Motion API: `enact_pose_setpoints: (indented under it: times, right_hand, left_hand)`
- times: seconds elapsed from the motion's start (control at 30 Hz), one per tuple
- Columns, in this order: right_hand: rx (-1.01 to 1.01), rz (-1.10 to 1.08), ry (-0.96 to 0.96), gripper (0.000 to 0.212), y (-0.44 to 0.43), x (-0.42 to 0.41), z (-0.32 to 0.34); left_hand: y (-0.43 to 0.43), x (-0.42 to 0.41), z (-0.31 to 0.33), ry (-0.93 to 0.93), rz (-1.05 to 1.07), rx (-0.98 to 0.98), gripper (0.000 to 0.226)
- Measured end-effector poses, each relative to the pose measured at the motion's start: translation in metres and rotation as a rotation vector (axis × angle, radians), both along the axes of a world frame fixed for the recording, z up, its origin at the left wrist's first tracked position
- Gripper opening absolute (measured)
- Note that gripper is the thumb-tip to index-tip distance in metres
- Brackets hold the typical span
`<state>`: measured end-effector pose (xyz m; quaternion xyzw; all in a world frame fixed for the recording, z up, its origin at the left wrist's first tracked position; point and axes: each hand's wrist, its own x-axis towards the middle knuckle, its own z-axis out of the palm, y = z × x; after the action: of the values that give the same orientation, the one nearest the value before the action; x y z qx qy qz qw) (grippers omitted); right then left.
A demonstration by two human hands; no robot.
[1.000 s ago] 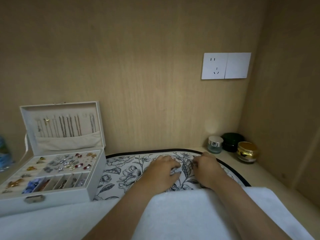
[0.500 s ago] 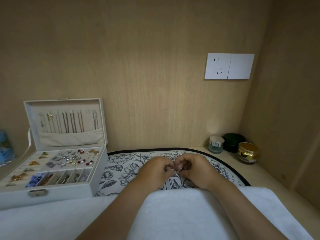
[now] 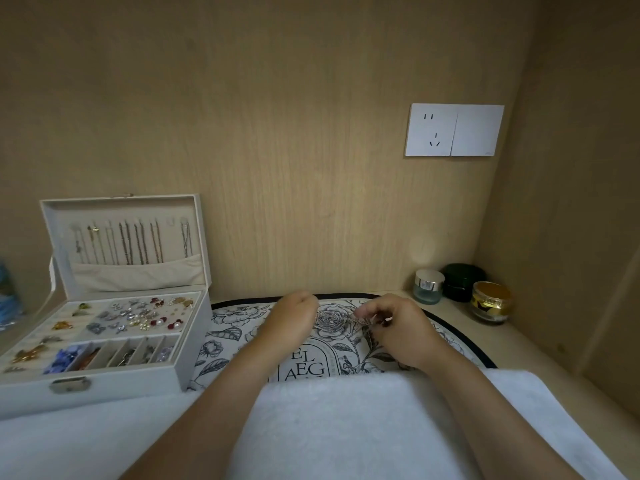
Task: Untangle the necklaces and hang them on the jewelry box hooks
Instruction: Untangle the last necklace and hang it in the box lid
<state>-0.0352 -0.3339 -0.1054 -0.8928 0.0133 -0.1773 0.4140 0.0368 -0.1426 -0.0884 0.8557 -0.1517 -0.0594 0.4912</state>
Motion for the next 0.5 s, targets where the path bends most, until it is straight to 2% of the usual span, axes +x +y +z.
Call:
enact_pose_setpoints:
  times: [0.07,0.1,0.17,0.2,0.27,0.33,0.4,0.5]
  right_hand:
    - [-0.101,0.023,0.097,0.055,-0.001,-0.001,-0.002]
    - [-0.141,0.032,0.132,0.053,-0.001,-0.001,-0.004]
    - [-0.17,0.036,0.169,0.051,0.0,0.001,-0.006]
    - [-0.151,0.04,0.168,0.052,0.001,0.001,-0.005]
    - [-0.067,0.071,0.118,0.053,0.004,0.002,-0.002]
    - [0.083,0.119,0.016,0.048,0.008,0.001,0.002]
    - [0.263,0.136,-0.071,0.041,0.01,0.0,0.009]
    - [0.4,0.121,-0.141,0.035,0.01,-0.002,0.017]
  left_hand:
    - [0.013,0.002,0.005,-0.189,0.092,0.411,0.03]
    - [0.019,0.002,0.006,-0.256,0.137,0.548,0.031]
    - [0.023,0.002,0.005,-0.309,0.162,0.624,0.028]
    - [0.02,0.002,0.004,-0.339,0.139,0.583,0.025]
    - [0.009,-0.003,-0.002,-0.36,-0.006,0.373,0.014]
    - [-0.007,-0.013,-0.008,-0.261,-0.204,0.123,0.022]
    - [-0.021,-0.019,-0.014,-0.145,-0.303,0.0,0.032]
    - [-0.028,-0.024,-0.011,0.029,-0.329,-0.142,0.019]
